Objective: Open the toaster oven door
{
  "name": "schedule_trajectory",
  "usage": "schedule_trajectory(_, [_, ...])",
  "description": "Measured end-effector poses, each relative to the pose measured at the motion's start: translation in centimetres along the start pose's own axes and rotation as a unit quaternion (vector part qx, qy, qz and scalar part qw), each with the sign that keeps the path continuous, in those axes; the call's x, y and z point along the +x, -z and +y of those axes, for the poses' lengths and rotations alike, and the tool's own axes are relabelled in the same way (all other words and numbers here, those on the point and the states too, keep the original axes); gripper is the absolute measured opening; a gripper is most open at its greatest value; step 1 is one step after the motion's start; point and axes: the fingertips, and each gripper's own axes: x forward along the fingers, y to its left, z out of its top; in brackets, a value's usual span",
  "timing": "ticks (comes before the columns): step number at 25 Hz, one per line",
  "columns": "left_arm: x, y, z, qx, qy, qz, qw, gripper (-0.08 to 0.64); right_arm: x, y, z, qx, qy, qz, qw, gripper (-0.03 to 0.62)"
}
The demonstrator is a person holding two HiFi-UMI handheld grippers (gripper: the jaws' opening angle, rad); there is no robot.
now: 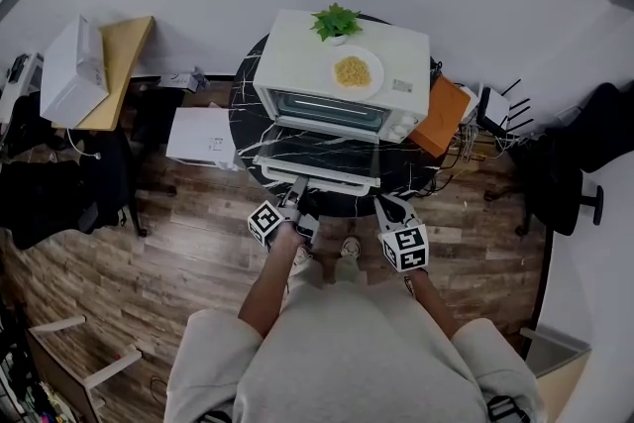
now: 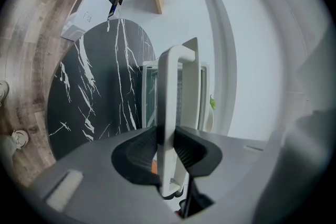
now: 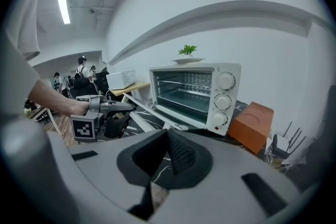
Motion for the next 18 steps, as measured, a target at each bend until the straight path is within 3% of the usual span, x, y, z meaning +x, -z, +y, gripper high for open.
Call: schedule_trajectory(18, [-1.5,0.3,3.7,-0.001,-0.040,-0.003,0.9992,0.087,0.2,3.3,1.0,0.014,-0.019,0.034,0.999,0.013])
